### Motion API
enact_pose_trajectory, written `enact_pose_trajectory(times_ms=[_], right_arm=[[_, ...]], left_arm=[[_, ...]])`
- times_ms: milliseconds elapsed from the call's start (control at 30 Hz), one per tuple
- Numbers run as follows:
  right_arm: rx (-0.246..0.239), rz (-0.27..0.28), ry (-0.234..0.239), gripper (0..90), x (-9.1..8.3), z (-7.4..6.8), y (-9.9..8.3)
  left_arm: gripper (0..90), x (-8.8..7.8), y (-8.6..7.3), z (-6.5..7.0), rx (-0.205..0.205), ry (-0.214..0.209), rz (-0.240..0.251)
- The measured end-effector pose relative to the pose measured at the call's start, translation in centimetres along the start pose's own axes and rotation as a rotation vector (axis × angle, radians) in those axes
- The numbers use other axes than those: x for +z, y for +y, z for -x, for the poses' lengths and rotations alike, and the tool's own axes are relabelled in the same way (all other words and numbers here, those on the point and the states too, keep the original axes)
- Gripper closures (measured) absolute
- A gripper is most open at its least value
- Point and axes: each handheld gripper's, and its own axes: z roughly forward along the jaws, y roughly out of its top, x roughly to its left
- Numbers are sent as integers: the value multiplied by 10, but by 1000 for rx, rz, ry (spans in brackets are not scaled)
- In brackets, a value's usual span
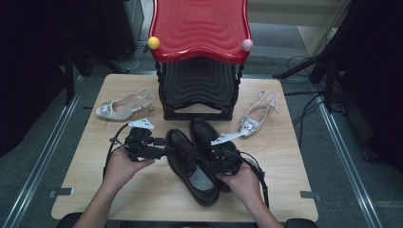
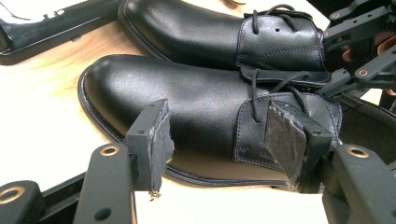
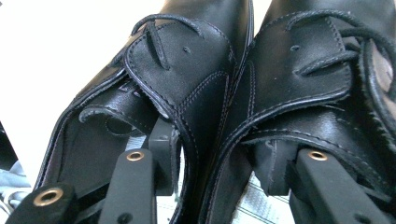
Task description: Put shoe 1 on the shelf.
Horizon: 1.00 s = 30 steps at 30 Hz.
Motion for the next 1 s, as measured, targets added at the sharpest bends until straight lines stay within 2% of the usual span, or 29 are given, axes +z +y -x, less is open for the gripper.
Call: enact_pose_trajectory(times_ms=[67, 100, 133, 167, 200, 267, 333, 400, 500, 533, 567, 667, 833, 867, 900, 1000], right_arm=[[0, -3, 2, 588, 1, 0, 0], [15, -52, 9, 620, 5, 1, -2], [15, -52, 9, 620, 5, 1, -2], [22, -95, 13, 600, 9, 2, -4], [-8, -103, -15, 611, 10, 0, -5], [-31, -99, -40, 642, 11, -3, -6], [-30, -101, -46, 669, 11, -3, -5], [-32, -107, -55, 728, 11, -3, -4], [-43, -108, -63, 771, 10, -3, -4], [-22, -110, -58, 796, 9, -2, -4], [-22, -110, -58, 796, 9, -2, -4], [-2, -116, -47, 810, 8, 0, -2], [21, -128, 0, 821, 3, 6, 0], [43, -121, 35, 822, -1, 9, 2], [43, -121, 35, 822, -1, 9, 2], [80, -100, 94, 823, -11, 15, 4]], left_arm=[[406, 0, 0, 0, -2, -1, 0], [406, 0, 0, -1, -1, 0, -4], [406, 0, 0, -1, -2, -1, -5], [406, 0, -1, -2, -2, 2, -6], [406, -1, -1, -2, 0, 9, -8], [406, -2, -2, -5, -3, 18, -5], [406, -4, -2, -6, -17, 19, 6], [407, -6, -3, -7, -14, 22, 10], [407, -10, -4, -11, -20, 28, 18], [407, -12, -4, -12, -25, 30, 21], [407, -14, -5, -15, -27, 31, 26], [408, -19, -9, -23, -47, 53, 36], [409, -27, -15, -33, -71, 69, 52], [409, -30, -16, -34, -78, 74, 61], [409, -30, -16, -34, -78, 74, 61], [409, -34, -18, -36, -79, 79, 74]])
